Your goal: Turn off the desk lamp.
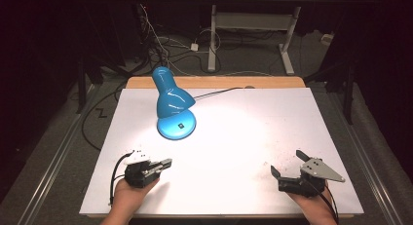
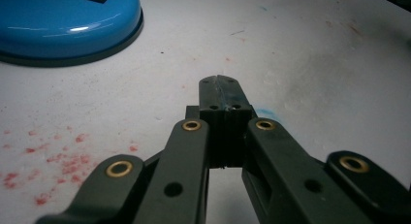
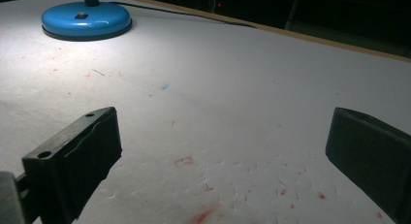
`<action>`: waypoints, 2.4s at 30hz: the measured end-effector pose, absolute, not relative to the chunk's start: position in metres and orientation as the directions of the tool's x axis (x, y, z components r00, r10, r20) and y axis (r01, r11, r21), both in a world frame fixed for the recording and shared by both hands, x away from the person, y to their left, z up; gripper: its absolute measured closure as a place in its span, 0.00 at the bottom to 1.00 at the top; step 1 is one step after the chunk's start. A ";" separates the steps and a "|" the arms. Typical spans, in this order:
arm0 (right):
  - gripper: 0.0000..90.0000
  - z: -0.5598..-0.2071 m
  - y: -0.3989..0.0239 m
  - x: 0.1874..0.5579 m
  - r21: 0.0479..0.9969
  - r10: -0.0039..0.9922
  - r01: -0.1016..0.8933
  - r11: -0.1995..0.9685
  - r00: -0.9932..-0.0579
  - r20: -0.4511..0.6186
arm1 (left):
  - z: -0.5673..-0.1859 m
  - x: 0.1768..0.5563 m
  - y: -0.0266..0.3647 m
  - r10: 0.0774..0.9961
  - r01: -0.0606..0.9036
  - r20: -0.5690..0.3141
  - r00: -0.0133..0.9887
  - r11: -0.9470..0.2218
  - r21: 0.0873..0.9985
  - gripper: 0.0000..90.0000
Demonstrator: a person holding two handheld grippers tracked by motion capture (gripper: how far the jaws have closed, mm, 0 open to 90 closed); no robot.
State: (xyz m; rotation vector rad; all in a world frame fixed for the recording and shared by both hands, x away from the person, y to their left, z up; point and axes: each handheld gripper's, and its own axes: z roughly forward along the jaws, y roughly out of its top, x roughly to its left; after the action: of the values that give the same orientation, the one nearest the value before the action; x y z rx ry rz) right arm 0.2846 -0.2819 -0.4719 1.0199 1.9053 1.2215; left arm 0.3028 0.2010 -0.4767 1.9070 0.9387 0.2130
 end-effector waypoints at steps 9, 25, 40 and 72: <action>0.00 -0.471 -0.282 0.285 0.930 0.866 0.261 0.261 -0.488 -0.106 | -0.467 0.323 0.208 0.705 0.510 -0.239 0.667 -0.199 0.837 0.98; 0.00 -0.469 -0.285 0.284 0.933 0.867 0.251 0.258 -0.487 -0.109 | -0.467 0.359 0.190 0.729 0.513 -0.197 0.656 -0.240 0.824 0.98; 0.00 -0.467 -0.286 0.282 0.935 0.868 0.245 0.254 -0.484 -0.109 | -0.470 0.385 0.191 0.741 0.523 -0.225 0.633 -0.196 0.829 0.98; 0.00 -0.470 -0.285 0.284 0.932 0.866 0.253 0.261 -0.487 -0.110 | -0.493 0.431 0.193 0.732 0.571 -0.389 0.560 0.000 0.821 0.98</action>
State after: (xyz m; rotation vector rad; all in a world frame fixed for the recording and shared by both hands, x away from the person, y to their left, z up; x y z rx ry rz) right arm 0.2839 -0.2853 -0.4698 1.0132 1.8959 1.2286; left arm 0.4305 0.1926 -0.4935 1.6755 1.1036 0.1797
